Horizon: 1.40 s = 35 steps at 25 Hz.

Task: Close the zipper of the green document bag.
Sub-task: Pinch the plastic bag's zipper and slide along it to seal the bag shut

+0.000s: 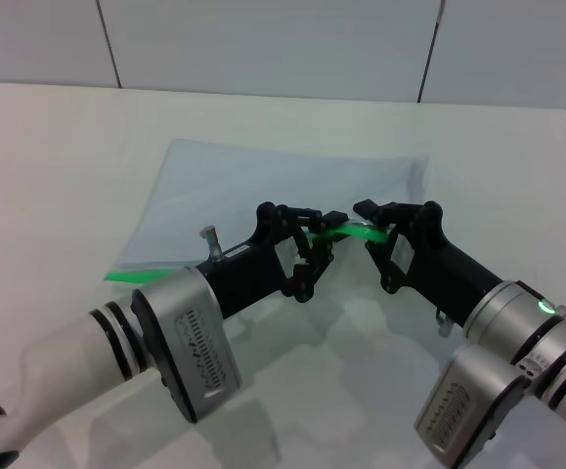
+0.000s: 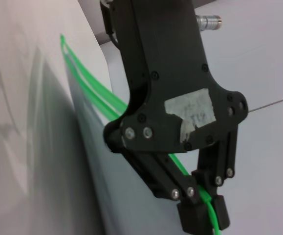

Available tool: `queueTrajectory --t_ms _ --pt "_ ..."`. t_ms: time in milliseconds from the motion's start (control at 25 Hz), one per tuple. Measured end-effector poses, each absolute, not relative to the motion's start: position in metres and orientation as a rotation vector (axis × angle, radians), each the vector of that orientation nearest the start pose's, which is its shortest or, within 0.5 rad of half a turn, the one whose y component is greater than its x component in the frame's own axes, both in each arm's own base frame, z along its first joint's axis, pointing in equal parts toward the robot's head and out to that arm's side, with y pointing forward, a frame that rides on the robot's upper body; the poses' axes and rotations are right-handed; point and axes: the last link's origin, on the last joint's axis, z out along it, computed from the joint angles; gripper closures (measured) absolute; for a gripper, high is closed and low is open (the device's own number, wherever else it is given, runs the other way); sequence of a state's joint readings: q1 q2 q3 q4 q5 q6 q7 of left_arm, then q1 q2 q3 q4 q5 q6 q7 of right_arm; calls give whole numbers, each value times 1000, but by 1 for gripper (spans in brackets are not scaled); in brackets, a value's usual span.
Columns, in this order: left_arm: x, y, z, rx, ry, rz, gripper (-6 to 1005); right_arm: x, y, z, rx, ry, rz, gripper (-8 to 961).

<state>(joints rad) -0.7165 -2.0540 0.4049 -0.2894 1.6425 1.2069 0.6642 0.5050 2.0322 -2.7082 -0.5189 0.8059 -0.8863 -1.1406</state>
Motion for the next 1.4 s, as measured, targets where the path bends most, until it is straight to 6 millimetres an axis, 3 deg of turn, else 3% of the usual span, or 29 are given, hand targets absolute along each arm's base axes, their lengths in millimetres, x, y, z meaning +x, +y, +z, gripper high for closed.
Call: queueTrajectory --t_ms 480,1400 --pt "-233 322 -109 -2130 695 -358 890 238 325 -105 -1925 -810 45 903" --pt "-256 328 -86 -1985 501 -284 844 288 332 -56 -1797 -584 -23 905"
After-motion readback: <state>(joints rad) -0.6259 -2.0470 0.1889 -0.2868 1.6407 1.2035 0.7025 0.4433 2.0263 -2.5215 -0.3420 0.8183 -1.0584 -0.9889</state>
